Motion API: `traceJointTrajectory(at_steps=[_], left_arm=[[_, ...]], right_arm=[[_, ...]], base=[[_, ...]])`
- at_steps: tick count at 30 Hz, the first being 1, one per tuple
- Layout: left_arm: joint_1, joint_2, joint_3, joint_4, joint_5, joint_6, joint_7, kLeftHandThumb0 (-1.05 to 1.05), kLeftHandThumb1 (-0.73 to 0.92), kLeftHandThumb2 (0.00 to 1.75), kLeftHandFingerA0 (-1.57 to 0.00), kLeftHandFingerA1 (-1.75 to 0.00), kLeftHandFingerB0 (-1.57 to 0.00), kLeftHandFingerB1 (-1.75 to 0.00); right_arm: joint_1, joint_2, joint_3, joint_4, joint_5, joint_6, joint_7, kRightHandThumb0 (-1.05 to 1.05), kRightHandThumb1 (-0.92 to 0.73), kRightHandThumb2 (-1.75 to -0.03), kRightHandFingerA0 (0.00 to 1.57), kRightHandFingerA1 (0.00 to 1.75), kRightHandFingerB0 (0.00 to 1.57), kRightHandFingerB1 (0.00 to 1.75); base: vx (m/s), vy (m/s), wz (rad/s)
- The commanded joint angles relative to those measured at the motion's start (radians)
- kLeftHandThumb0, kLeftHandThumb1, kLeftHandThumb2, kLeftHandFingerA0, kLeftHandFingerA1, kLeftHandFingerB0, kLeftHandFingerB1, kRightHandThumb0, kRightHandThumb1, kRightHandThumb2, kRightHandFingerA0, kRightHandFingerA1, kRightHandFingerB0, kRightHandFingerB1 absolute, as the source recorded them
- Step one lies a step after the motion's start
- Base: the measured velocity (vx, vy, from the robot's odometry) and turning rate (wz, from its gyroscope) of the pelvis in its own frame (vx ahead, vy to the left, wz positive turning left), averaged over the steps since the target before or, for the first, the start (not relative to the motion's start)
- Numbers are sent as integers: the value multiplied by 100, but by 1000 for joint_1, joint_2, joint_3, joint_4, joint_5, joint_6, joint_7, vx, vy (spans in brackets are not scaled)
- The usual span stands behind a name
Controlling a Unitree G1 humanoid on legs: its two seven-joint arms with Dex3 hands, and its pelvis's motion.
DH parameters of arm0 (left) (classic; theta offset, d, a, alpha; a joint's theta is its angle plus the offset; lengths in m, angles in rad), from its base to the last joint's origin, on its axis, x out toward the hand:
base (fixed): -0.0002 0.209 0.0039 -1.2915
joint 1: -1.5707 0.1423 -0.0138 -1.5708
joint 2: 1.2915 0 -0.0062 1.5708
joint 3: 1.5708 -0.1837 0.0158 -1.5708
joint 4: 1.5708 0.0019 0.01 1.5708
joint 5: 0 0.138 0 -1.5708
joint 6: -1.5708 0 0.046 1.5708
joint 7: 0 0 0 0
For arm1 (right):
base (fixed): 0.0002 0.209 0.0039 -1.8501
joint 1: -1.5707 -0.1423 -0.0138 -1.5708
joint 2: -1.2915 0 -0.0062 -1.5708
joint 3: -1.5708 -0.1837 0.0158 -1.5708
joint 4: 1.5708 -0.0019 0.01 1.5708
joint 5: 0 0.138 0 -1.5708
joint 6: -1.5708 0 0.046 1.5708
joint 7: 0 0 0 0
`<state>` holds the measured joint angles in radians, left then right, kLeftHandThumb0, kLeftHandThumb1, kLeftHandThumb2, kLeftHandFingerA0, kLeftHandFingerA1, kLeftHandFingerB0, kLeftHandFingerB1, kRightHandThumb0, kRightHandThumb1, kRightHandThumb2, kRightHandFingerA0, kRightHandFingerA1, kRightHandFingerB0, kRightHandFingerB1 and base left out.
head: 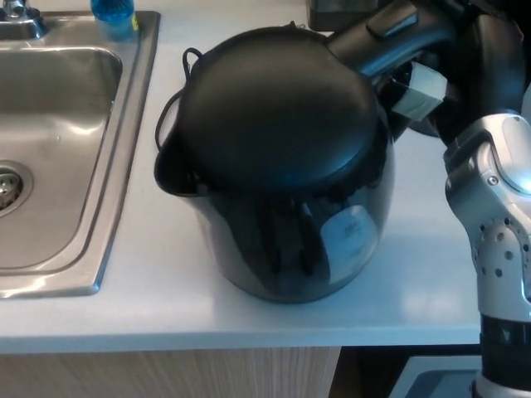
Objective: Pick up a kettle using the right hand on left side of the counter and then walk right towards the kettl base and turn on the kettle
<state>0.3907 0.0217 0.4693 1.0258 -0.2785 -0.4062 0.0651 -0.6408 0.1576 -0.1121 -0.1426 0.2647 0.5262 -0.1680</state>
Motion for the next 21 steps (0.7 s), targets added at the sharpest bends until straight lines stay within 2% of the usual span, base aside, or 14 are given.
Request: traceJointTrajectory(at_steps=[1,5,7,12,13,14,16,17,21], left_arm=[[-4,10,13,37,-3,-61,-10,30,59,125,-95,-106,-84,-95],[0,14,13,51,-1,-55,-20,33,58,123,-95,-105,-82,-93],[7,11,13,44,-2,-60,-30,37,53,130,-94,-106,-82,-94],[15,2,8,27,2,-59,-23,37,54,125,-96,-104,-84,-94],[17,-1,10,25,-3,-62,-34,34,45,133,-95,-108,-84,-97],[23,-5,5,10,3,-55,-28,36,54,124,-93,-104,-82,-94],[29,-8,2,-1,6,-56,-28,39,54,124,-95,-104,-83,-94],[34,-10,-1,-7,9,-56,-27,40,56,124,-94,-102,-82,-92],[23,-4,8,28,-3,-52,-41,35,58,125,-96,-105,-84,-95]], right_arm=[[-40,4,-15,0,17,22,-11,-18,-42,-146,103,175,77,167],[-70,-6,-40,63,4,37,-30,-15,-39,-149,99,175,72,171],[-103,-8,-69,129,7,17,-40,-16,-45,-140,97,175,72,172],[-172,-6,-115,225,5,15,-75,-17,-46,-138,99,175,74,173],[-193,-3,-134,252,12,16,-88,-18,-55,-126,87,175,63,175],[-230,-6,-155,302,21,13,-99,-23,-42,-144,102,175,78,175],[-257,-12,-165,344,19,5,-95,-23,-41,-145,103,175,78,174],[-261,-16,-160,357,11,-3,-86,-21,-35,-152,100,175,78,173],[-241,-32,-123,366,-24,-26,-59,-18,-36,-150,99,175,76,170]], base=[[0,0,0],[0,0,0],[0,0,0],[0,0,0],[0,0,0],[0,0,0],[0,0,0],[0,0,0],[0,0,0]])
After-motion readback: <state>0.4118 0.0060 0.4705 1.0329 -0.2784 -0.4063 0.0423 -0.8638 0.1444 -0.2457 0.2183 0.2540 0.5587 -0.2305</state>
